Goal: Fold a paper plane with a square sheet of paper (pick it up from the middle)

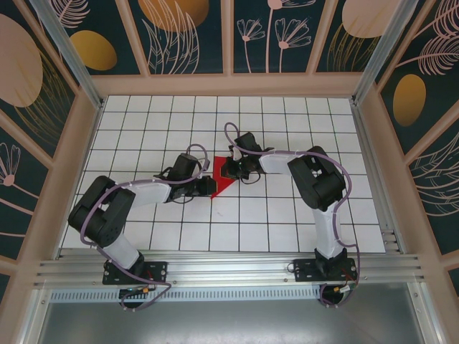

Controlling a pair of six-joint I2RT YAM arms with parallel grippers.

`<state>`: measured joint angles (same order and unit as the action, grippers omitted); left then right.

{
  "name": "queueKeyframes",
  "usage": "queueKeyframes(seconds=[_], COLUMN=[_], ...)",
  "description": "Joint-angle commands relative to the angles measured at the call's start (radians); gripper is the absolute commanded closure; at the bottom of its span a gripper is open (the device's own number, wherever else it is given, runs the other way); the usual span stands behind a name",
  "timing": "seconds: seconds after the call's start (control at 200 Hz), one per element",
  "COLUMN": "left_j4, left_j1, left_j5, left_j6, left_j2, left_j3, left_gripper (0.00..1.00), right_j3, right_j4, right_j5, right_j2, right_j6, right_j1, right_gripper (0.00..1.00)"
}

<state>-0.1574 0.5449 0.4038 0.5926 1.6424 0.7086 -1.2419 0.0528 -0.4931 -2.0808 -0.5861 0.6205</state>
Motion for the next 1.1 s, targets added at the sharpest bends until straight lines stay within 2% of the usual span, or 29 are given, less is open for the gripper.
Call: queueKeyframes(seconds=[0.0, 0.575, 0.806, 1.096], left_j4=[-0.027, 0.110, 0.109, 0.082], left_j1=[0.012, 0.022, 0.024, 0.033], left_j5=[0.047, -0.067, -0.069, -0.020], left_j6=[0.030, -0.005, 0.000, 0.010], left_j2=[-0.016, 0.043, 0.052, 0.053], left_j3=[-0.006, -0.006, -0.013, -0.038], left_gripper=[0.85, 0.86, 0.87, 0.86], right_j3=[0.038, 0.035, 0.034, 0.033], right_j4=[0.121, 0.130, 0.135, 0.137], right_j5=[0.134, 0.137, 0.138, 0.139], right_j2=[-0.117, -0.124, -0.130, -0.132], right_j6=[0.006, 0.009, 0.010, 0.010], right_j1=[-0.006, -0.008, -0.008, -0.009], right_gripper=[1.00, 1.00, 1.00, 1.00])
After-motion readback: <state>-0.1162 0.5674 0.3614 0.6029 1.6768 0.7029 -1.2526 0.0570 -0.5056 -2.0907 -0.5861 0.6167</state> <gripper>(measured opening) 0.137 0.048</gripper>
